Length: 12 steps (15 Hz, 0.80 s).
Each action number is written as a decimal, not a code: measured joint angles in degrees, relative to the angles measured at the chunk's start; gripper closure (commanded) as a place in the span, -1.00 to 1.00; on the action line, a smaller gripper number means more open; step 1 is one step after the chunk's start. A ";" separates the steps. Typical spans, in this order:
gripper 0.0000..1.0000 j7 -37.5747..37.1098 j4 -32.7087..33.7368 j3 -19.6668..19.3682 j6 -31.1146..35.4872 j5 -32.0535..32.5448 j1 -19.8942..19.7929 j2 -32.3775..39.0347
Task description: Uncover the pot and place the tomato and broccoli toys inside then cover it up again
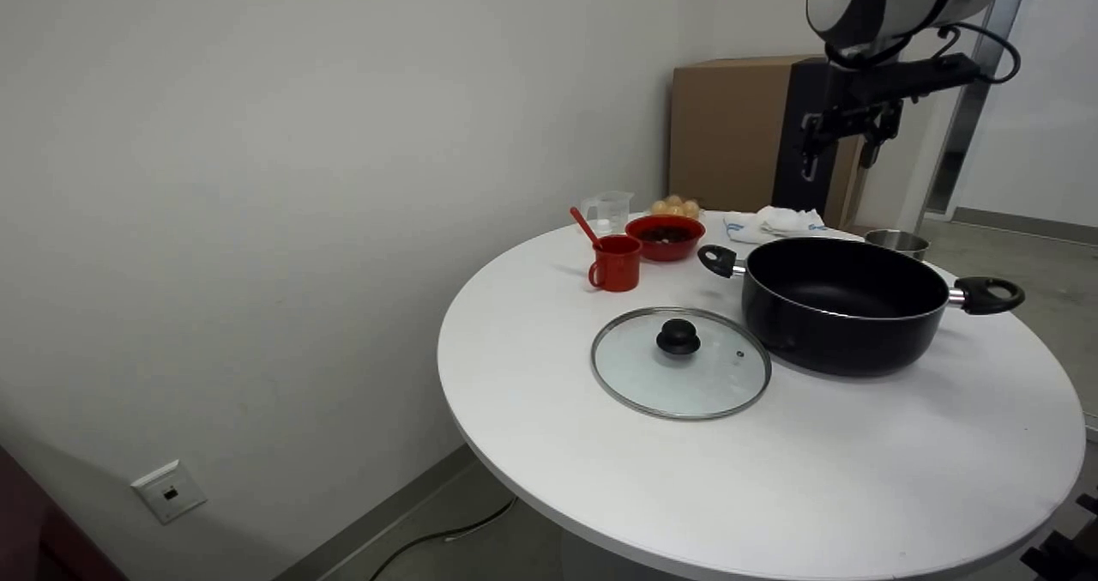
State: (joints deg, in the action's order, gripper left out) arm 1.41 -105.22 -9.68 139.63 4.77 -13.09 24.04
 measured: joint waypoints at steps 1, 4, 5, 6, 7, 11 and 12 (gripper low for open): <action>-1.00 -0.45 0.62 -0.31 0.82 0.24 0.14 1.51; -1.00 -0.54 3.41 -1.05 1.13 0.25 -0.03 5.87; -1.00 -0.54 4.46 -1.19 1.13 0.24 -0.19 7.16; -1.00 -0.54 5.59 -1.32 1.13 0.24 -0.35 8.35; -1.00 -0.54 6.77 -1.40 1.11 0.19 -0.55 9.46; -1.00 -0.50 11.41 -1.37 0.70 -0.22 -1.65 13.12; -1.00 -0.36 12.48 -1.19 0.43 -0.42 -1.98 13.92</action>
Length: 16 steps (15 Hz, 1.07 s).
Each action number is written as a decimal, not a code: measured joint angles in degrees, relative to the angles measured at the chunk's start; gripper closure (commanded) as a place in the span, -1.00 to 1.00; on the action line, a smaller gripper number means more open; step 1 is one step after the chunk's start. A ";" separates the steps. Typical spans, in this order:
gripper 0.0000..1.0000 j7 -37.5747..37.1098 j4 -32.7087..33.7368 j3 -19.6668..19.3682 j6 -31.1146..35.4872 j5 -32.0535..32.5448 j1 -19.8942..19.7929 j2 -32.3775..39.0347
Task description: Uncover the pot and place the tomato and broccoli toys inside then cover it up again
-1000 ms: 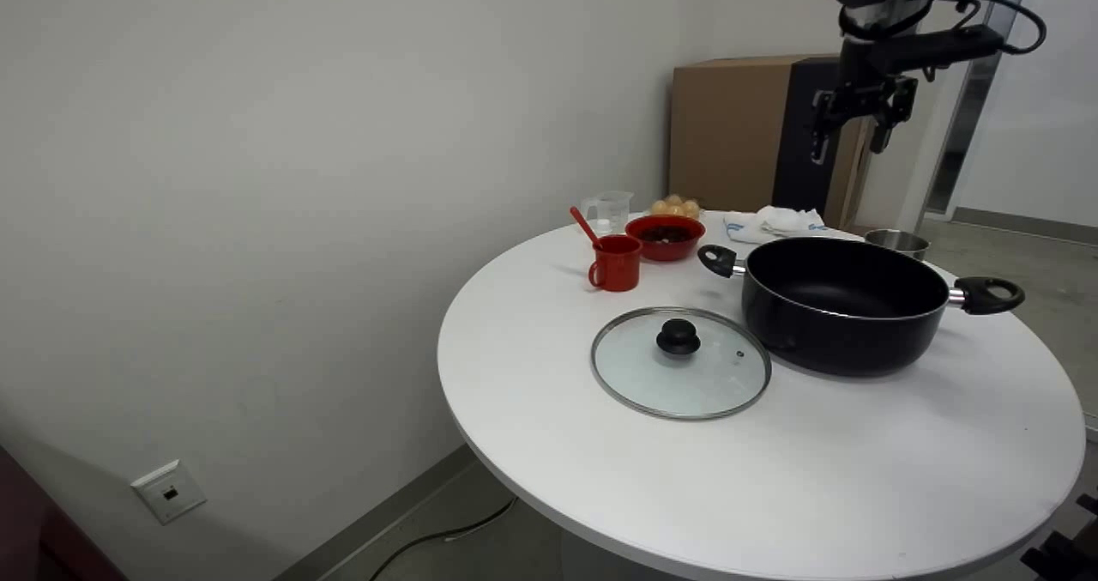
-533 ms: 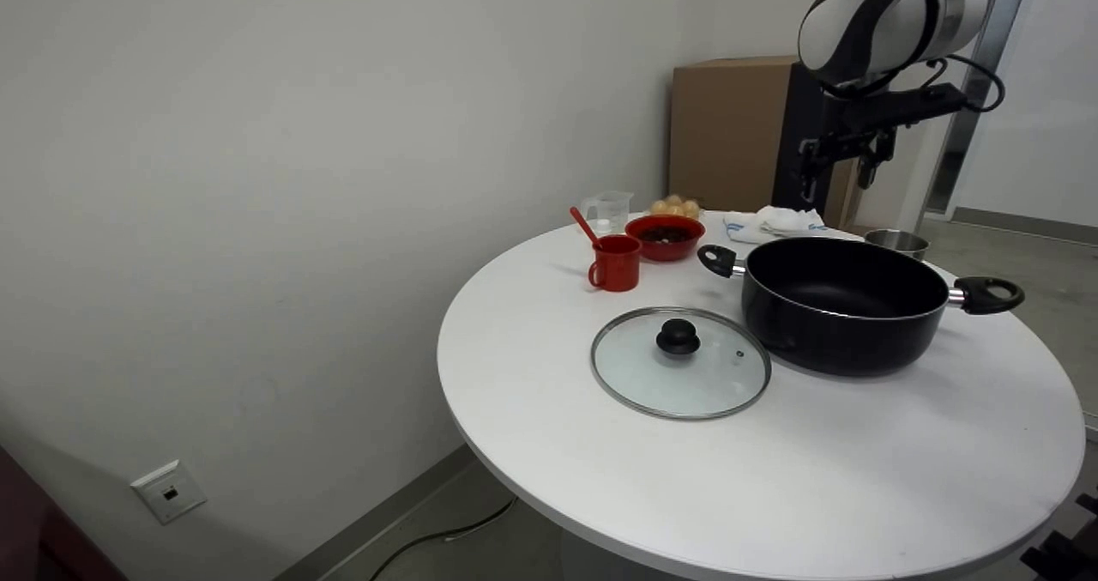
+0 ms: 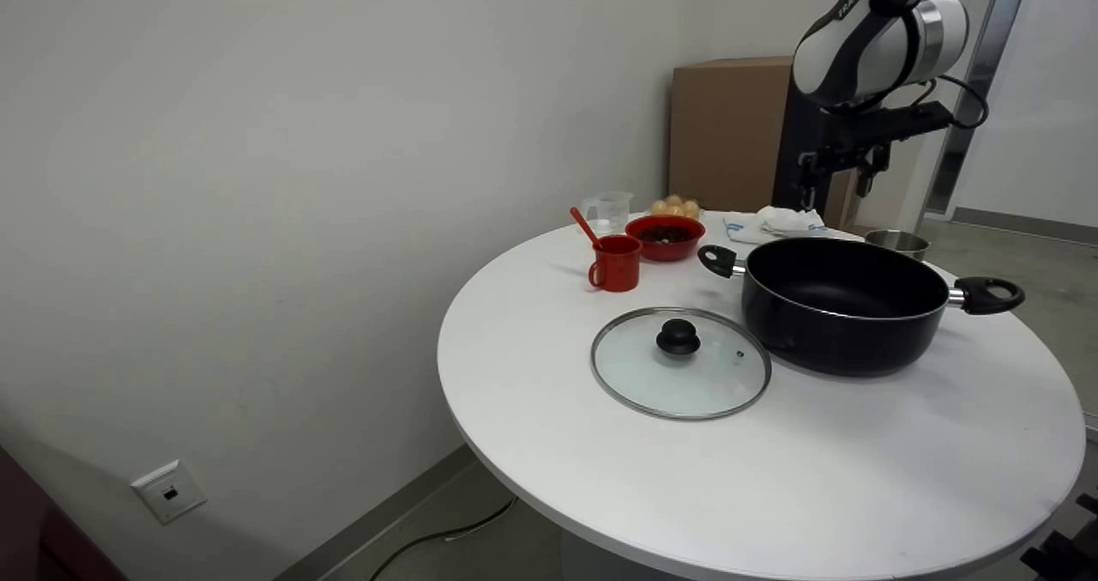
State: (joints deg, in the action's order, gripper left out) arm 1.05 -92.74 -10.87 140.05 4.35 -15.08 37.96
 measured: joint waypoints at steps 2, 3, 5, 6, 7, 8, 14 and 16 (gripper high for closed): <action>-1.00 0.35 2.06 0.72 -1.03 -0.58 -0.69 1.50; -1.00 0.74 2.99 1.31 -1.76 -1.02 -1.02 2.15; -1.00 2.14 4.55 2.60 -3.11 -2.09 -1.49 3.29; -1.00 2.92 5.25 3.27 -3.74 -2.62 -1.62 3.79; -1.00 3.73 5.91 3.94 -4.27 -3.10 -1.73 4.28; -1.00 4.43 6.55 4.54 -4.76 -3.52 -1.78 4.76; -1.00 6.00 9.82 5.86 -8.48 -5.01 -2.10 7.90; -1.00 6.00 10.31 5.84 -9.06 -5.01 -2.39 9.04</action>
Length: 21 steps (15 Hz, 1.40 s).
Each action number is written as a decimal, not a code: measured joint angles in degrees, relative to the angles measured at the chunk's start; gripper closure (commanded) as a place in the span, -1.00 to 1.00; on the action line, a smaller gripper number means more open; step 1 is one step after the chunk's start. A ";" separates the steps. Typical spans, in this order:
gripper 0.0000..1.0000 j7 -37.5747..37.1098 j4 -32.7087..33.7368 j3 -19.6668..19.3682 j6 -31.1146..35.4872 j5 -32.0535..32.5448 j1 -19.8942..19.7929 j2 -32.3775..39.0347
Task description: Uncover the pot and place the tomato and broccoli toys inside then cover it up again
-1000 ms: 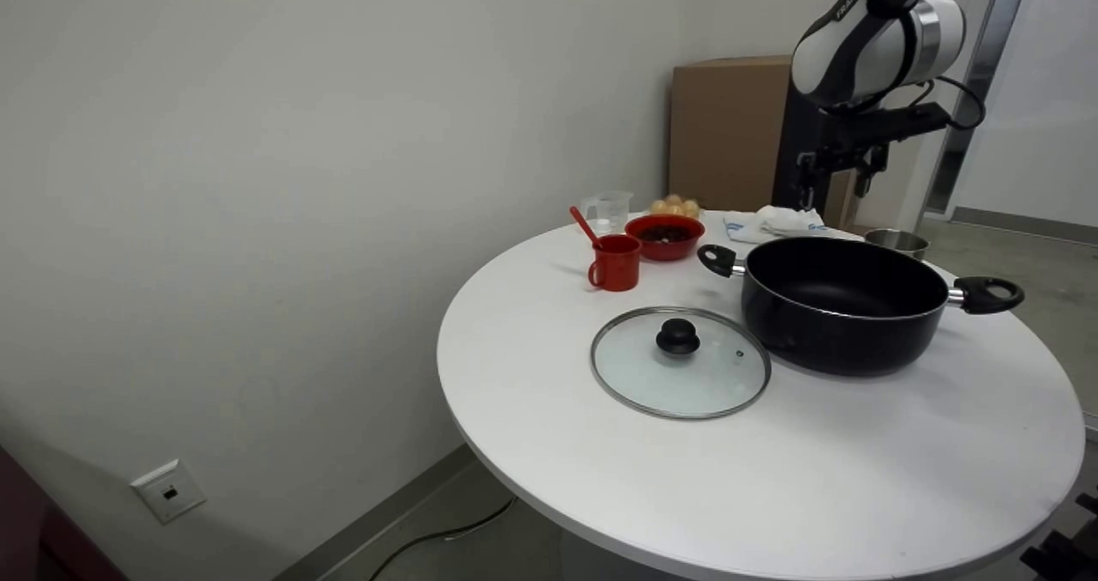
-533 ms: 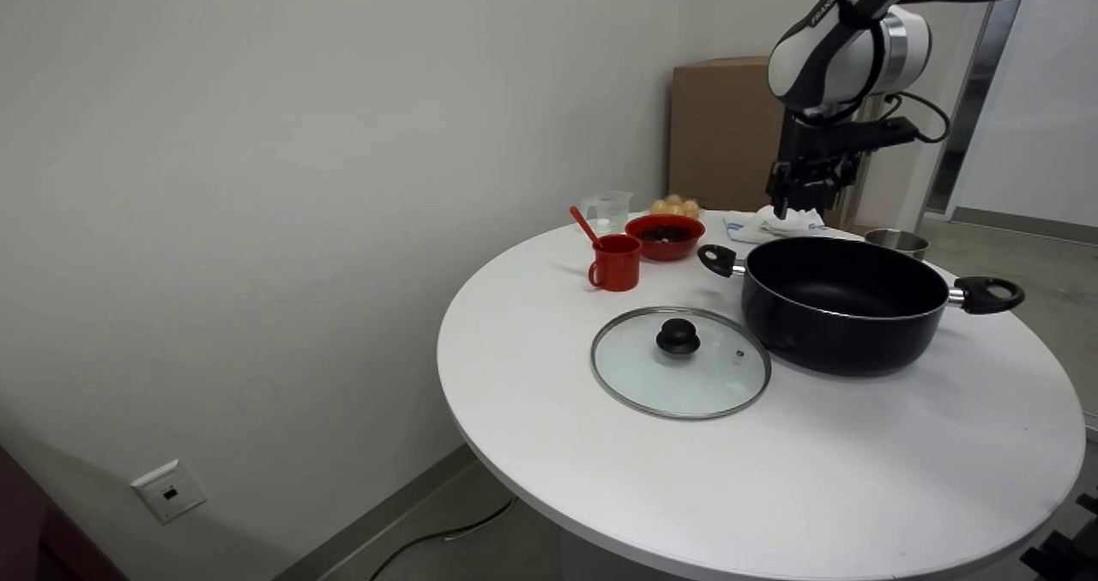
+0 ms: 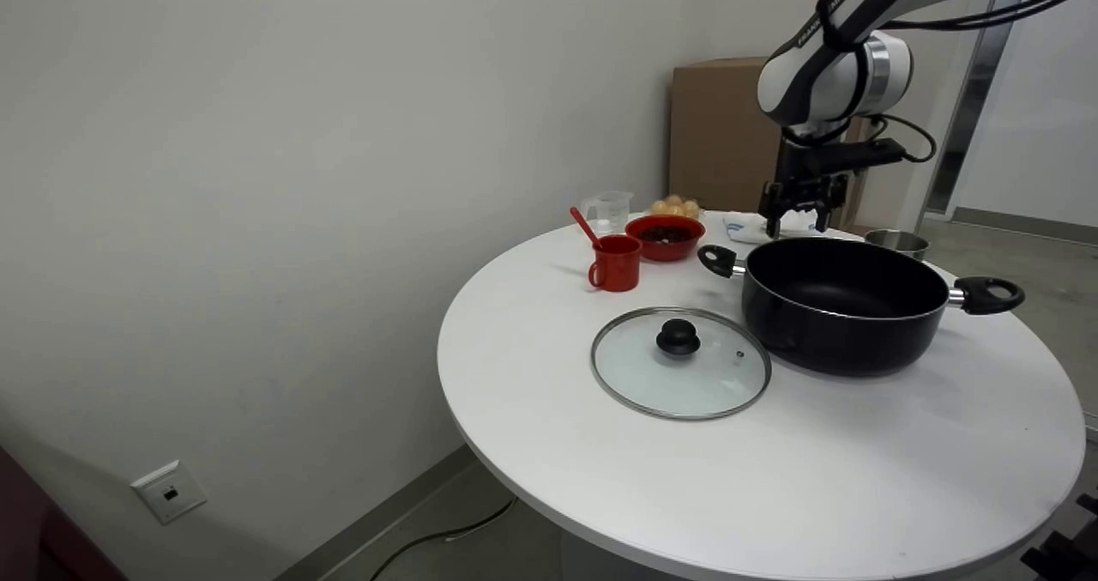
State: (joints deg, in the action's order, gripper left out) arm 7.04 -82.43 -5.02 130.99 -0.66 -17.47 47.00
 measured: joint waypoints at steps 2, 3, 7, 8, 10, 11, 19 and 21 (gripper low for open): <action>-1.00 0.00 0.22 -0.06 -0.27 0.00 -0.16 1.02; -1.00 0.00 0.27 -0.08 -0.35 0.01 -0.19 1.47; -1.00 0.00 0.84 -0.09 -0.39 0.11 -0.18 2.97; -1.00 0.00 1.06 -0.12 -0.38 0.23 -0.16 3.22; -1.00 0.00 1.80 -0.29 -0.38 0.51 -0.10 3.70; -1.00 0.00 2.25 -0.37 -0.38 0.63 -0.10 3.96; -0.51 0.00 3.81 -0.92 -0.38 0.95 -0.14 5.84; -0.39 0.00 4.05 -0.98 -0.38 1.03 -0.14 6.35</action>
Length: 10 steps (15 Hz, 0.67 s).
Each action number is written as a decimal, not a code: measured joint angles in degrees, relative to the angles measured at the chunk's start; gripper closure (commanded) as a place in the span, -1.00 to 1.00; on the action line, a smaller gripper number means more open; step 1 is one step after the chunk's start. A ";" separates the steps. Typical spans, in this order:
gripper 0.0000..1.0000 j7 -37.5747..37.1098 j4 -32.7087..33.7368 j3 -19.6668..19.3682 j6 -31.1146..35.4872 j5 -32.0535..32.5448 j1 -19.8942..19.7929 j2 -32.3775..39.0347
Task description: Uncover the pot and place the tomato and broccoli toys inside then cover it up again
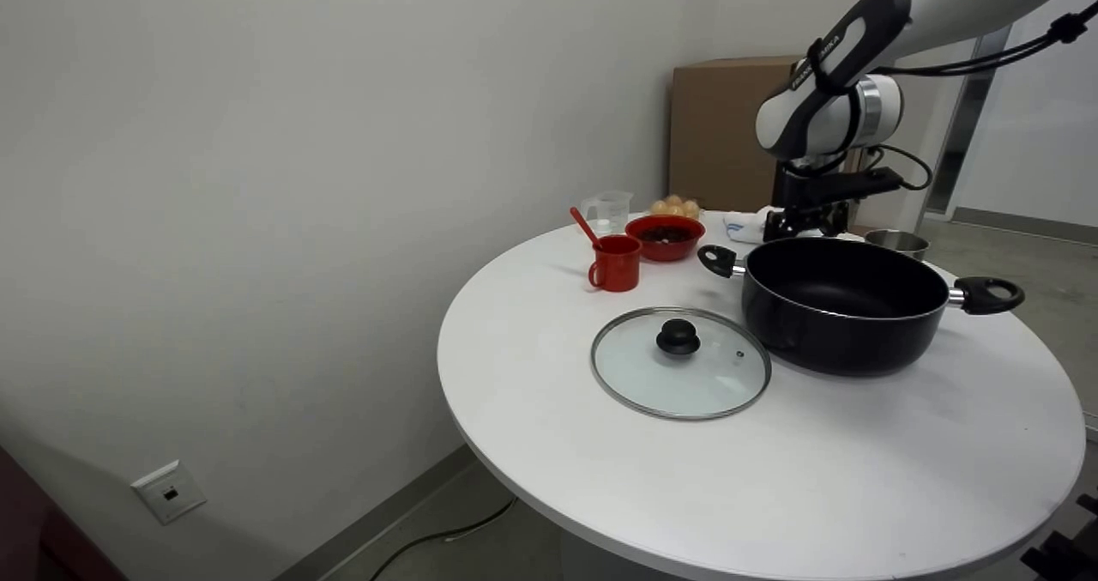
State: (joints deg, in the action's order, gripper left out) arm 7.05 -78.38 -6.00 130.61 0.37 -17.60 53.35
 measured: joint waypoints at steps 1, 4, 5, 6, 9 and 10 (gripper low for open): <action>-0.24 0.00 0.22 -0.03 0.00 0.02 0.00 0.23; 0.21 0.00 0.98 -0.12 0.00 0.15 0.00 0.78; 0.22 0.00 1.18 -0.15 0.00 0.24 0.01 0.77; 0.23 0.00 1.36 -0.15 0.00 0.29 0.02 0.77; 0.23 0.00 1.88 -0.15 0.06 0.35 0.12 0.66; 0.23 0.14 2.09 -0.13 0.12 0.36 0.19 0.45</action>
State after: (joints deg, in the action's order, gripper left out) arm 7.18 -76.29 -6.14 130.73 0.73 -17.42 53.80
